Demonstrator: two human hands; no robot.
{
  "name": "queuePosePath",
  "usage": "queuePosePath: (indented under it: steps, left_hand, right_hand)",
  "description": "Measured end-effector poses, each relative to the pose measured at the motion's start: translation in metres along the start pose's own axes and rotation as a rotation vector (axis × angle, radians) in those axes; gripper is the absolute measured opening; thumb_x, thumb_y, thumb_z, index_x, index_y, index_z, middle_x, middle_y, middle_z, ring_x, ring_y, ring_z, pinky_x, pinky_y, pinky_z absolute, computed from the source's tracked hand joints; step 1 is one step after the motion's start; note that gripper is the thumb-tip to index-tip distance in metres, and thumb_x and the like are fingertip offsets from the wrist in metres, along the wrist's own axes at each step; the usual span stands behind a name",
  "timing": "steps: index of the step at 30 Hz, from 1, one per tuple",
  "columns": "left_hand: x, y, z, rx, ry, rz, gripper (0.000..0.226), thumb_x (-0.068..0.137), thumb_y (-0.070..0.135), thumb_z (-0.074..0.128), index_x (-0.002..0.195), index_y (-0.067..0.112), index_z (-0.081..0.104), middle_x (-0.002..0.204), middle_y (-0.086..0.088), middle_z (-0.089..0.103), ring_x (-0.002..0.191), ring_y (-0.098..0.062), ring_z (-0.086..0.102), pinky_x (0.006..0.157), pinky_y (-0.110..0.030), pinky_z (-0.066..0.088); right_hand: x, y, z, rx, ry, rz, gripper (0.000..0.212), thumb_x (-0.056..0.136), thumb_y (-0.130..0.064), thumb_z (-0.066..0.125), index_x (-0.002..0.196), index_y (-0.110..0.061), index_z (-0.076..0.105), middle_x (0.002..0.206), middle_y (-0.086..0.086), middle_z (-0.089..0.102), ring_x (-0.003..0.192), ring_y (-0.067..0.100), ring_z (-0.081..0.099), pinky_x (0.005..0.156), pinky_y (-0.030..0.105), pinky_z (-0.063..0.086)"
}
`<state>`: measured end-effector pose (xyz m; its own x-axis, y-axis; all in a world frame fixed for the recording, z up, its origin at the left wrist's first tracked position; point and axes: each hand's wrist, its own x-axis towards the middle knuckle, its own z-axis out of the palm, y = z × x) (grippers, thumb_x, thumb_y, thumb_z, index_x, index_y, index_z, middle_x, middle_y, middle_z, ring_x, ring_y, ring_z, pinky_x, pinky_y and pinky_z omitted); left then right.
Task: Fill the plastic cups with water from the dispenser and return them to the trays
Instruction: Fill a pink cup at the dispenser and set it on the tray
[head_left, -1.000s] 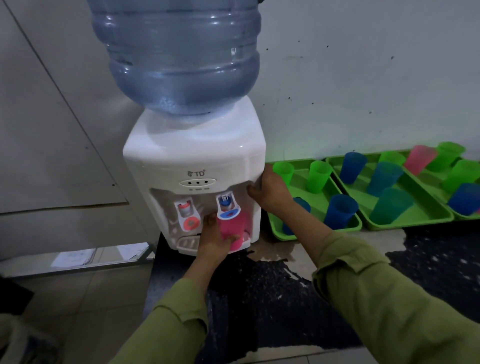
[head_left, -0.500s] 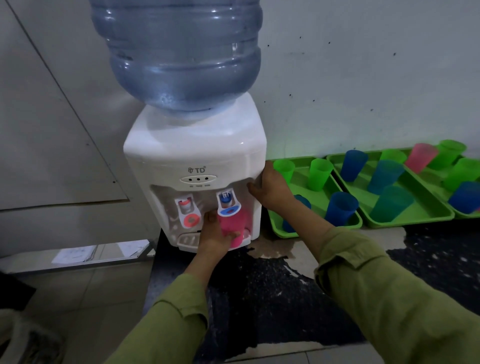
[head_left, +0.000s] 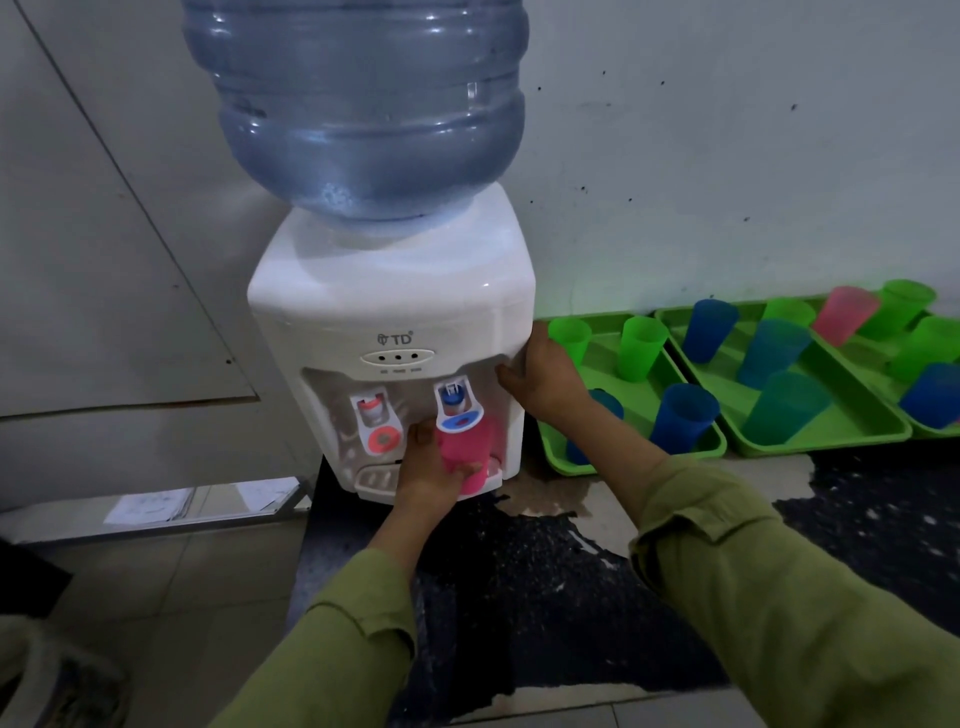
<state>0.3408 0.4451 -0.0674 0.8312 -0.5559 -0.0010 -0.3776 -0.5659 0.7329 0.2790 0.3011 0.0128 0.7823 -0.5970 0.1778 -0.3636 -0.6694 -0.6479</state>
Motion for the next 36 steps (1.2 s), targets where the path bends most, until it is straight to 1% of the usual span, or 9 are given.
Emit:
queuePosePath:
  steps: [7, 14, 18, 24, 27, 30, 33, 35, 36]
  left_hand:
    - [0.001, -0.002, 0.0, 0.018, -0.004, -0.002, 0.076, 0.069, 0.019, 0.079, 0.131, 0.002, 0.038, 0.131, -0.017, 0.044, 0.122, -0.031, 0.044, 0.105, -0.036, 0.035]
    - [0.002, -0.005, 0.001, -0.001, 0.001, 0.022, 0.075, 0.07, 0.019, 0.079, 0.132, 0.003, 0.038, 0.132, -0.017, 0.044, 0.123, -0.031, 0.044, 0.105, -0.033, 0.034]
    - [0.003, -0.006, 0.001, -0.005, 0.004, 0.037, 0.076, 0.07, 0.019, 0.079, 0.131, 0.0, 0.039, 0.131, -0.019, 0.044, 0.123, -0.032, 0.043, 0.104, -0.033, 0.034]
    - [0.004, -0.006, 0.001, -0.047, 0.003, 0.008, 0.079, 0.067, 0.019, 0.081, 0.131, 0.002, 0.037, 0.131, -0.017, 0.045, 0.123, -0.03, 0.044, 0.103, -0.032, 0.035]
    - [0.004, -0.008, 0.002, -0.085, 0.004, -0.009, 0.078, 0.064, 0.017, 0.083, 0.127, 0.002, 0.039, 0.129, -0.017, 0.047, 0.12, -0.031, 0.047, 0.102, -0.034, 0.037]
    - [0.004, -0.009, 0.003, -0.1, 0.01, 0.0, 0.078, 0.063, 0.015, 0.084, 0.126, 0.002, 0.04, 0.128, -0.017, 0.049, 0.12, -0.031, 0.048, 0.102, -0.037, 0.038]
    - [0.003, -0.011, 0.005, -0.121, 0.018, 0.003, 0.078, 0.063, 0.014, 0.084, 0.126, 0.003, 0.04, 0.127, -0.017, 0.05, 0.118, -0.031, 0.05, 0.103, -0.04, 0.039]
    - [0.004, -0.015, 0.007, -0.149, 0.027, 0.004, 0.078, 0.061, 0.013, 0.085, 0.124, 0.003, 0.041, 0.124, -0.017, 0.051, 0.116, -0.033, 0.052, 0.1, -0.044, 0.042]
    - [0.004, -0.017, 0.007, -0.163, 0.035, 0.0, 0.078, 0.06, 0.012, 0.085, 0.124, 0.002, 0.041, 0.123, -0.018, 0.052, 0.115, -0.033, 0.053, 0.099, -0.045, 0.043]
  right_hand:
    - [0.0, 0.0, 0.001, 0.008, 0.002, 0.014, 0.05, 0.086, -0.021, 0.062, 0.122, 0.002, 0.037, 0.114, 0.022, 0.058, 0.101, 0.037, 0.057, 0.077, 0.037, 0.046]
    - [-0.003, 0.0, 0.003, 0.03, 0.029, 0.001, 0.049, 0.086, -0.02, 0.062, 0.122, 0.003, 0.037, 0.112, 0.022, 0.058, 0.098, 0.037, 0.057, 0.073, 0.035, 0.044]
    - [-0.004, -0.002, 0.004, 0.031, 0.046, 0.002, 0.049, 0.086, -0.02, 0.061, 0.122, 0.003, 0.037, 0.112, 0.023, 0.057, 0.098, 0.037, 0.057, 0.075, 0.04, 0.048]
    - [-0.005, -0.003, 0.0, 0.044, 0.025, 0.025, 0.05, 0.085, -0.023, 0.063, 0.123, 0.0, 0.039, 0.115, 0.02, 0.057, 0.102, 0.035, 0.057, 0.08, 0.04, 0.048]
    - [-0.011, -0.006, 0.001, 0.026, 0.075, 0.064, 0.047, 0.082, -0.023, 0.063, 0.118, -0.002, 0.041, 0.11, 0.019, 0.056, 0.099, 0.036, 0.056, 0.077, 0.042, 0.049]
    - [-0.023, -0.013, 0.003, -0.01, 0.218, 0.078, 0.043, 0.084, -0.02, 0.059, 0.117, 0.0, 0.038, 0.113, 0.019, 0.051, 0.096, 0.037, 0.056, 0.064, 0.036, 0.04]
    - [-0.034, -0.018, 0.002, -0.063, 0.269, 0.079, 0.034, 0.088, -0.03, 0.058, 0.107, -0.008, 0.042, 0.1, 0.01, 0.057, 0.083, 0.028, 0.058, 0.06, 0.031, 0.036]
    - [-0.036, -0.02, 0.003, -0.113, 0.152, 0.104, 0.026, 0.091, -0.038, 0.052, 0.093, -0.012, 0.052, 0.084, 0.004, 0.06, 0.076, 0.023, 0.057, 0.058, 0.028, 0.034]
    - [-0.037, -0.021, 0.004, -0.126, 0.071, 0.111, 0.029, 0.092, -0.04, 0.049, 0.085, -0.012, 0.055, 0.078, 0.003, 0.059, 0.073, 0.023, 0.056, 0.055, 0.028, 0.034]
